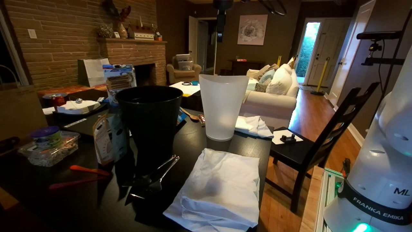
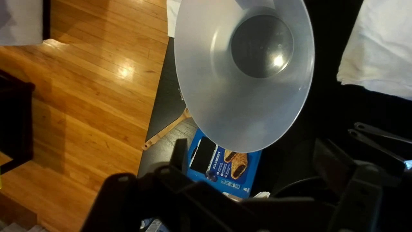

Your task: Correctly position the white object

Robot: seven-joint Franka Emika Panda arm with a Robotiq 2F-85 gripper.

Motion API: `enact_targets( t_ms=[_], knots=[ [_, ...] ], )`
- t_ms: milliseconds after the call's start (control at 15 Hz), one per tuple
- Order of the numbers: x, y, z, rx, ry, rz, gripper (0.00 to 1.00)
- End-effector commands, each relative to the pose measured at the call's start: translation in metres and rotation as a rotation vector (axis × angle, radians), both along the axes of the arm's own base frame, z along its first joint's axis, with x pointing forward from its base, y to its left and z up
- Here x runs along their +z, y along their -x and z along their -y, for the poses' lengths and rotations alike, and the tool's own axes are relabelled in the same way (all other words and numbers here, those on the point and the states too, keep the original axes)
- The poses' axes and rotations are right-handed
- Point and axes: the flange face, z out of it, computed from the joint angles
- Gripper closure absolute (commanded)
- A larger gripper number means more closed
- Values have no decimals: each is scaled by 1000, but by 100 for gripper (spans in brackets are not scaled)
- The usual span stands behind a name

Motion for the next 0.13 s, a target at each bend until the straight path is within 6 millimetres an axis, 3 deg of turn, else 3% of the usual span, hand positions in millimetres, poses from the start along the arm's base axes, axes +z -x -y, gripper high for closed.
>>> enact_targets(
  t_ms=[0,67],
  knots=[
    [-1,-1,0,0,-1,-5,0],
    [-4,-2,0,0,-2,-9,0]
  ],
)
